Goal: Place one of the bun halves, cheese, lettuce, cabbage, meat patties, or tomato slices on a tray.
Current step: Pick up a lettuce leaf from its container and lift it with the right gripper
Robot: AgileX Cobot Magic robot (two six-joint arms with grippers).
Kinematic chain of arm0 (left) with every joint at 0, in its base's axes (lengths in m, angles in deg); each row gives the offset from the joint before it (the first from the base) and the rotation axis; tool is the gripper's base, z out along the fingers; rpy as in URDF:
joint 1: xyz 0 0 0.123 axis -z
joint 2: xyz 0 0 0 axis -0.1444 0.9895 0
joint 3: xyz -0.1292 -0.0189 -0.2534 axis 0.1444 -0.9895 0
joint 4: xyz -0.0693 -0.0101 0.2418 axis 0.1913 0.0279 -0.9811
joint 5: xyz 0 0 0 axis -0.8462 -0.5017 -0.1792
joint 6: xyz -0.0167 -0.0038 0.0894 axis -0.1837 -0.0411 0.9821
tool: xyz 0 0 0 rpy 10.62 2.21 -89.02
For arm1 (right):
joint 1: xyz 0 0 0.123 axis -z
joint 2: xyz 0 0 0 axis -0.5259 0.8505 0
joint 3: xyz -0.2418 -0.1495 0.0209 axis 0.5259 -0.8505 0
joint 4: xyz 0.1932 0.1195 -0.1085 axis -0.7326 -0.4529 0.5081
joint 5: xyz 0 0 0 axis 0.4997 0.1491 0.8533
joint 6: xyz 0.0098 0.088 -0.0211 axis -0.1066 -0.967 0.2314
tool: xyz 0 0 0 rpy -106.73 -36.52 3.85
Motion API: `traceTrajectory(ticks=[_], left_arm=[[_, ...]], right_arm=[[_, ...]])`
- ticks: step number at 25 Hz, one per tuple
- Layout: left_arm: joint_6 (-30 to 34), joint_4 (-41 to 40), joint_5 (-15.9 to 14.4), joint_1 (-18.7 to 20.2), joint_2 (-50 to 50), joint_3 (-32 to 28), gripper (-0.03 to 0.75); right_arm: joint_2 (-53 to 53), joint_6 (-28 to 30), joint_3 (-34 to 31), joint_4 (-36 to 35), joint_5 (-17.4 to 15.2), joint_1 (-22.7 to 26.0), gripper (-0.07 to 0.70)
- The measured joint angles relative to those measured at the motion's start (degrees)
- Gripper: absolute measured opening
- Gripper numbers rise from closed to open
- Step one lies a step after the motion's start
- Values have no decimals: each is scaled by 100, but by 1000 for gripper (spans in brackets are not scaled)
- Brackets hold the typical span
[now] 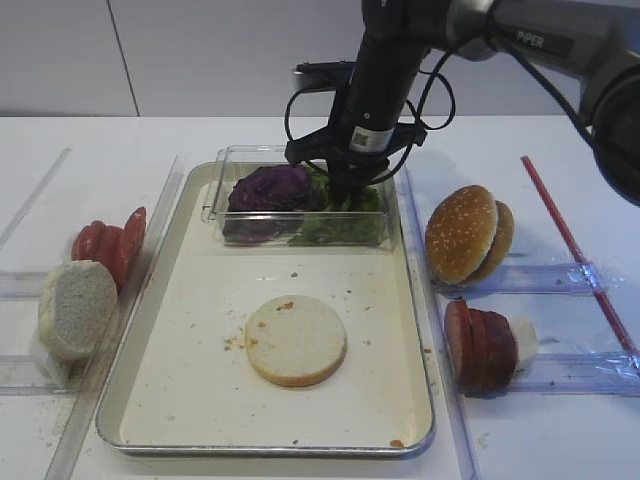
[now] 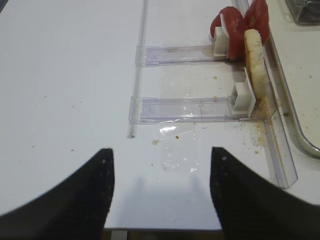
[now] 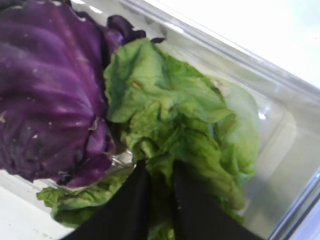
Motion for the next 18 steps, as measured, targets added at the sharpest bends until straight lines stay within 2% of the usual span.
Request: traceTrajectory(ticks=[8,18], left_arm=[[0,0,0,0,0,0,386],[0,0,0,0,0,0,386]], right_arm=[[0,21,13,0,-8,0,71],[-363,21,124,75,-22,0,62]])
